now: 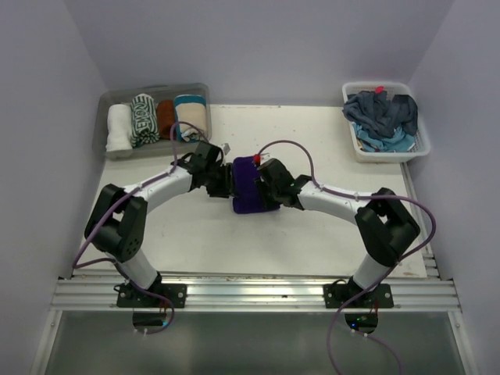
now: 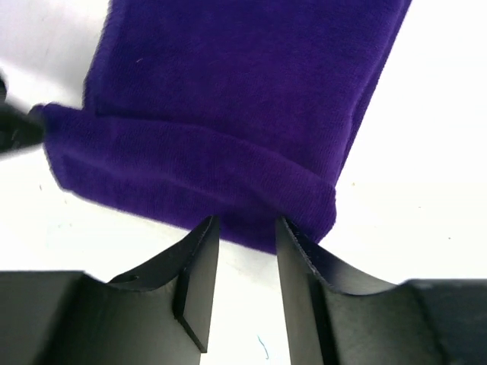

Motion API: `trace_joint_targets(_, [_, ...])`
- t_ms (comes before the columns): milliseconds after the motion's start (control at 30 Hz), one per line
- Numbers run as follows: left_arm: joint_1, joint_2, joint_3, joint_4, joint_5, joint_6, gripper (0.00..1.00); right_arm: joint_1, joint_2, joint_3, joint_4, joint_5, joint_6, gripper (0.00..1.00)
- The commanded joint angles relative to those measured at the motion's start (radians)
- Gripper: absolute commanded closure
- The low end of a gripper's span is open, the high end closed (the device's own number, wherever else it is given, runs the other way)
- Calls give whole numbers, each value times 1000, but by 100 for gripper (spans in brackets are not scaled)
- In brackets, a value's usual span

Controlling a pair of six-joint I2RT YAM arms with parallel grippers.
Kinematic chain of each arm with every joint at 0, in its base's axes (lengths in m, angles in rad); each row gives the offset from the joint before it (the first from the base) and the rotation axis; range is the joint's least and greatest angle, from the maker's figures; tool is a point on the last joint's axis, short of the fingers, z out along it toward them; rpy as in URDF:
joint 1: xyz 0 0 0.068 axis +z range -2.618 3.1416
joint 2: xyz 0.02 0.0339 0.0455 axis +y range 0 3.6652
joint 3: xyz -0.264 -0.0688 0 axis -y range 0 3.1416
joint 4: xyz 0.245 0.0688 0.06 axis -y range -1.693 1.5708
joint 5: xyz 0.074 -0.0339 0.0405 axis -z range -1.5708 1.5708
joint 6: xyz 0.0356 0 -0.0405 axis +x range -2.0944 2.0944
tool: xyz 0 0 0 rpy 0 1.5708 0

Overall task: Roll the towels
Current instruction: Roll the towel

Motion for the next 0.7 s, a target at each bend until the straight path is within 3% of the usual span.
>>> trace_joint_targets(0, [32,6,10,21,27,-4,57,84,-59,6,-16,100,-160,59])
trace_joint_targets(433, [141,-61,-42,2,62,27,57,170,20,-14,111,138,-487,54])
trace_joint_targets(667, [158,-66,-74,9,74,25,58,165,123,38,107,95,-507,46])
